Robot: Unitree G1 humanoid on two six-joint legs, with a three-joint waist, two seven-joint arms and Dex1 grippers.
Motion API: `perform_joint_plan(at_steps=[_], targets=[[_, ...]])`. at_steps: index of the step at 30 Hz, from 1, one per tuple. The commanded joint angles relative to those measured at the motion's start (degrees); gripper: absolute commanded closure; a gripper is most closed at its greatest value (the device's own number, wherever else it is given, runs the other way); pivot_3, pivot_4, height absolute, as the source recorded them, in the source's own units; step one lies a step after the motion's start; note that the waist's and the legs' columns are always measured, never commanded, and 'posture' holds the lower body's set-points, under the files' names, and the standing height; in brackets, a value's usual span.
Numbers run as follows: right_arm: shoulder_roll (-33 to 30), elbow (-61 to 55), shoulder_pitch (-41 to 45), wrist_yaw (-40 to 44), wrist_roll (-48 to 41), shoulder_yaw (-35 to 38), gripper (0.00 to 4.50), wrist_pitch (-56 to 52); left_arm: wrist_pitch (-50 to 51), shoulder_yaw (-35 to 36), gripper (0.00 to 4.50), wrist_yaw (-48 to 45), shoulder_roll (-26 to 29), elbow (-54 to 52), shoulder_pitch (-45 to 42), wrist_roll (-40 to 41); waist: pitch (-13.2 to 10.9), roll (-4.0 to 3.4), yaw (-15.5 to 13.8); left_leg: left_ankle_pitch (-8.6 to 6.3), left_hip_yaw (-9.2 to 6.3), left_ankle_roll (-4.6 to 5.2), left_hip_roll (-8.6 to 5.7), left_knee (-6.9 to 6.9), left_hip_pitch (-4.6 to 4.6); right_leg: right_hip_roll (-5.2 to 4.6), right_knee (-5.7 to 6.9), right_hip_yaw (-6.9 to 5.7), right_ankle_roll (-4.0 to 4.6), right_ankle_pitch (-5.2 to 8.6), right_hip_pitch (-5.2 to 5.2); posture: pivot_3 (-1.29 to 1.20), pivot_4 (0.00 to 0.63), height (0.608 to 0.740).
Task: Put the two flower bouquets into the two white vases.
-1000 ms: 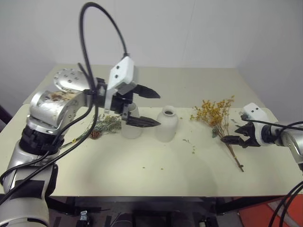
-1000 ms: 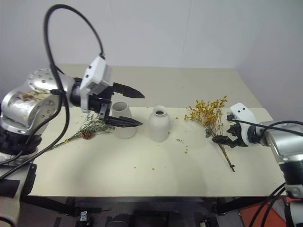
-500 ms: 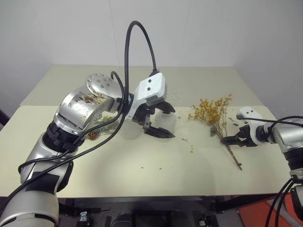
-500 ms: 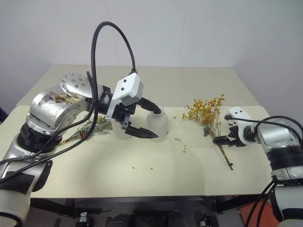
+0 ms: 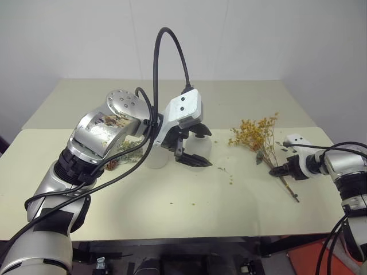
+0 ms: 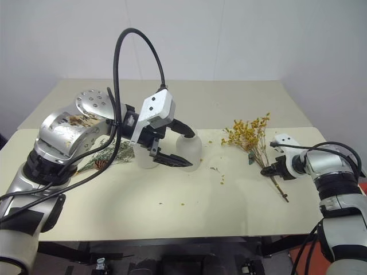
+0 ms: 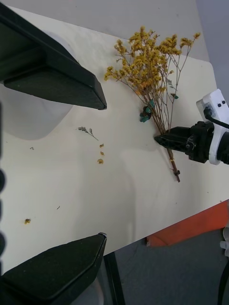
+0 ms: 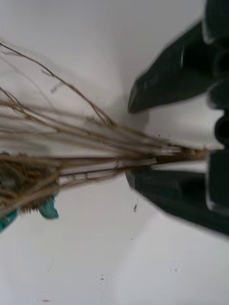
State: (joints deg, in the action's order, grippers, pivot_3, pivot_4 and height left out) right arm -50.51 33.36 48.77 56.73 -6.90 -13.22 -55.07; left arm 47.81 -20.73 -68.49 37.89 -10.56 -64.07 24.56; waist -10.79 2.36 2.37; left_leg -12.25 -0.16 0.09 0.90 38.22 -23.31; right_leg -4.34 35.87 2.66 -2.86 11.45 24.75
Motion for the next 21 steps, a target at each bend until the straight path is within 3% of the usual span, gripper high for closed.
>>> perform_joint_plan(at_steps=[1,3,10,15,21], targets=[[-0.65,-0.51,1.26,0.87,0.99,0.29,3.84,0.58,-0.03,1.34,0.00,0.50,0.08,-1.73,0.07,-0.33,0.00,0.00,0.10,0.00,0.00,0.00,0.00,0.00,0.01,0.00,0.00,0.00,0.00,0.00,0.00,0.00,0.150,0.740],[-0.92,-1.16,0.99,1.41,1.09,0.41,4.47,0.16,-0.22,1.28,0.00,0.67,0.07,-1.68,0.28,-0.43,0.00,-0.01,0.15,0.00,0.00,0.00,0.00,0.00,0.01,0.00,0.01,0.01,0.00,0.00,0.00,0.00,0.150,0.740],[-0.63,-4.52,-0.73,-1.34,0.19,4.38,4.47,-1.90,-0.11,1.99,0.00,1.71,-0.19,-1.70,0.83,-0.49,-0.01,-0.01,0.09,0.00,0.00,0.00,-0.01,0.00,0.01,-0.01,0.03,0.01,0.00,0.00,0.00,0.00,0.150,0.740],[1.50,-16.07,-4.76,-13.01,-1.09,16.05,4.47,-1.99,1.43,6.07,0.00,2.96,1.01,-1.24,1.35,1.44,-0.01,-0.02,0.12,0.00,0.00,0.00,-0.01,0.00,0.00,-0.01,0.09,0.05,0.00,0.00,0.05,0.00,0.150,0.740],[10.50,-40.54,-10.51,-28.20,-2.02,29.73,4.47,8.48,3.83,13.10,0.00,3.00,5.60,-1.73,5.90,4.91,-0.01,-0.03,0.29,0.00,0.01,0.00,-0.01,-0.01,-0.06,0.02,0.25,0.15,0.00,0.00,0.25,0.00,0.150,0.740]])
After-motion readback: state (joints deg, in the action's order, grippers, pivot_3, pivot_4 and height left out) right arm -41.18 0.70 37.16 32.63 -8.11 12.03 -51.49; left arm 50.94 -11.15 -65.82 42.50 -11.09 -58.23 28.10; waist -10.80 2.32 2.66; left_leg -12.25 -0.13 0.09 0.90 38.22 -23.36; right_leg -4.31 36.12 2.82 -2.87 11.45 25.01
